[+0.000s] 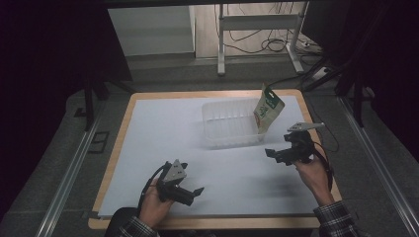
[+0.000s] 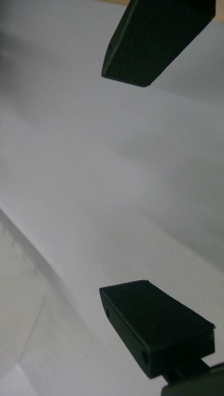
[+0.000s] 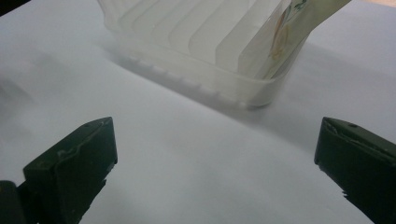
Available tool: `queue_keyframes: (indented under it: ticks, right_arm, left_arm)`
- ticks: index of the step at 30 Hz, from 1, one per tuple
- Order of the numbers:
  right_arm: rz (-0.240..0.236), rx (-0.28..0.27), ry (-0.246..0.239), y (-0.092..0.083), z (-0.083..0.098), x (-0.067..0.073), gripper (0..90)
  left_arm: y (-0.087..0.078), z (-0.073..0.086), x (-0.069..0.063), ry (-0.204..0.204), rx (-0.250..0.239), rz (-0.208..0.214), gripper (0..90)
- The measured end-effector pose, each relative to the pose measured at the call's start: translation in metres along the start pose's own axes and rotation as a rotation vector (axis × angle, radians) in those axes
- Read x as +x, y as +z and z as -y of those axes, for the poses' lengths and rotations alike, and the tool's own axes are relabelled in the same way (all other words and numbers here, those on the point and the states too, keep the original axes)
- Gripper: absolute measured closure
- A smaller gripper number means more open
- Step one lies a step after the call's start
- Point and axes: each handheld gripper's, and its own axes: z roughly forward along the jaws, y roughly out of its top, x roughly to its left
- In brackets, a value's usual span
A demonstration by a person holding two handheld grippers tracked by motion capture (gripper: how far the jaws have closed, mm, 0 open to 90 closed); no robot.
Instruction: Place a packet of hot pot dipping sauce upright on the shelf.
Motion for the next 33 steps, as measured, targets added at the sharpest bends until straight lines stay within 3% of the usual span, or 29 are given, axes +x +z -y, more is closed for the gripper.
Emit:
queue_keyframes:
  ticks: [13,33]
  right_arm:
    - [-0.007,0.010,-0.023,-0.003,0.009,0.009,0.0]
    - [0.011,-0.002,-0.042,-0.022,0.024,0.023,0.0]
  left_arm:
    - [0.000,0.000,0.000,0.003,0.001,0.001,0.3]
    - [0.000,0.001,-0.001,0.002,0.000,-0.001,0.3]
